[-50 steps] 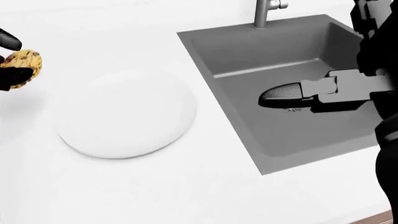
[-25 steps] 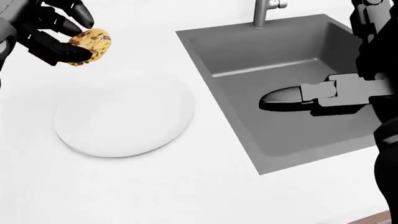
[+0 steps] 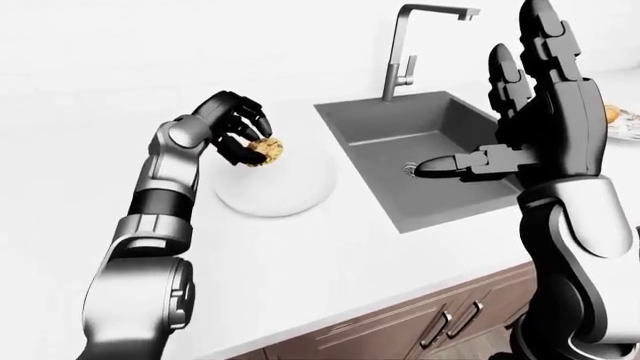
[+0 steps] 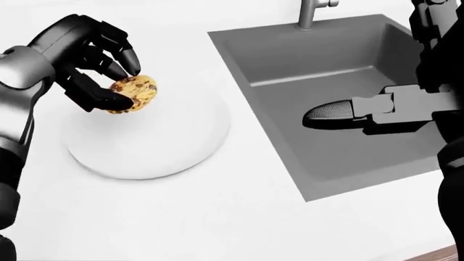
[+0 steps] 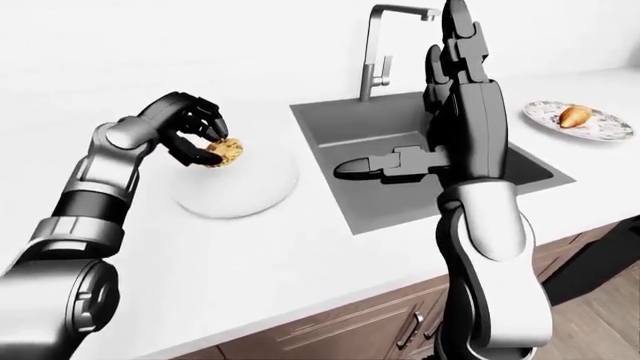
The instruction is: Place the pastries on the plates.
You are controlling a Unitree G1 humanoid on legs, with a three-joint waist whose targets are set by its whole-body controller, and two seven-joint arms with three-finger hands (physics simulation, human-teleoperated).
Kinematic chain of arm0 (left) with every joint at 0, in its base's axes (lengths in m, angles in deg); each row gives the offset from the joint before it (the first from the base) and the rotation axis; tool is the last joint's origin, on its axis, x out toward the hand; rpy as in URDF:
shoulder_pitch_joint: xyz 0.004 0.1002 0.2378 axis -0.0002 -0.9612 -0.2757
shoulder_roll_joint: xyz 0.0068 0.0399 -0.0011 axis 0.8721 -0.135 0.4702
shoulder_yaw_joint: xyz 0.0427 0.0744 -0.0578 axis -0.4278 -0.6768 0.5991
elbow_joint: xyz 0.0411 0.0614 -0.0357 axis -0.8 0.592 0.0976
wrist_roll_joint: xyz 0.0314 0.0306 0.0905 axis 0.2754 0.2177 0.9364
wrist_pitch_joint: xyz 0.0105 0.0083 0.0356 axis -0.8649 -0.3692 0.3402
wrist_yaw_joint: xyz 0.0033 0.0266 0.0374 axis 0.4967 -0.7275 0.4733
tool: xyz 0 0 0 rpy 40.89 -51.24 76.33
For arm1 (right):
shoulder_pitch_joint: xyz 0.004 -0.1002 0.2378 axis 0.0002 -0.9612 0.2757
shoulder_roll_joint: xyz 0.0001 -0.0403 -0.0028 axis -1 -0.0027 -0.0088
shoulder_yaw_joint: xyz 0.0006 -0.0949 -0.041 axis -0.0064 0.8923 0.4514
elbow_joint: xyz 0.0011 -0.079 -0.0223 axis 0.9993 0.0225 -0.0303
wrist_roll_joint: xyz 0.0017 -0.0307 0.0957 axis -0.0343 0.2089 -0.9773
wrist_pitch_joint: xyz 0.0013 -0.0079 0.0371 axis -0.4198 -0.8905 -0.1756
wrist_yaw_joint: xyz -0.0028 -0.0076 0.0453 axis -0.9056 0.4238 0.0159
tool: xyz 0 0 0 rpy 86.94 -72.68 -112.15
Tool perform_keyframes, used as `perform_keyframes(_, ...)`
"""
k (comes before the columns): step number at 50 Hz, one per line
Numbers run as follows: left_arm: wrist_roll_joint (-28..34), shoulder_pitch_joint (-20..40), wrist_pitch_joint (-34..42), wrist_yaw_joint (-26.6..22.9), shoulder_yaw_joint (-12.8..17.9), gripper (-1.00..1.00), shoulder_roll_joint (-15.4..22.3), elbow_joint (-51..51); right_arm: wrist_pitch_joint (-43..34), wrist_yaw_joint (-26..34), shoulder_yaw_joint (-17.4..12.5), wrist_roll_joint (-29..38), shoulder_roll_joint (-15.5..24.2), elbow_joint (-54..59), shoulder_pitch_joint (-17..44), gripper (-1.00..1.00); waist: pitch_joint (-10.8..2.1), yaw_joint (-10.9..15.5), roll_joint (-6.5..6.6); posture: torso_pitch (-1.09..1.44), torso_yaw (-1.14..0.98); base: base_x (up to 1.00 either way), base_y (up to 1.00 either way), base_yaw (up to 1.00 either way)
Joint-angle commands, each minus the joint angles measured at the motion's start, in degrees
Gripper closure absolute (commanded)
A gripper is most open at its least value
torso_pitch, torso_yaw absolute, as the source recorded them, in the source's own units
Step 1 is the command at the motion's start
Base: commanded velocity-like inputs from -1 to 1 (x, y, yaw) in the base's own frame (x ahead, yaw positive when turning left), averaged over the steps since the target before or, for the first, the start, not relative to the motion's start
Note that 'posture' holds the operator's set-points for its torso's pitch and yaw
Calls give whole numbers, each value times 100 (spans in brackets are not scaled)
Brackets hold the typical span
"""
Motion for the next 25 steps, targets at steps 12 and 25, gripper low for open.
perform_keyframes(12, 31, 10, 95, -448, 20, 45, -63, -721, 150, -19, -54, 5, 54, -103, 137, -100, -131, 7, 6, -16, 0, 0, 0, 0)
perform_keyframes(25, 72, -154, 276, -809, 17, -100, -137, -1082, 169, -28, -59, 8, 59, -114, 107, -100, -139, 14, -4, -16, 0, 0, 0, 0)
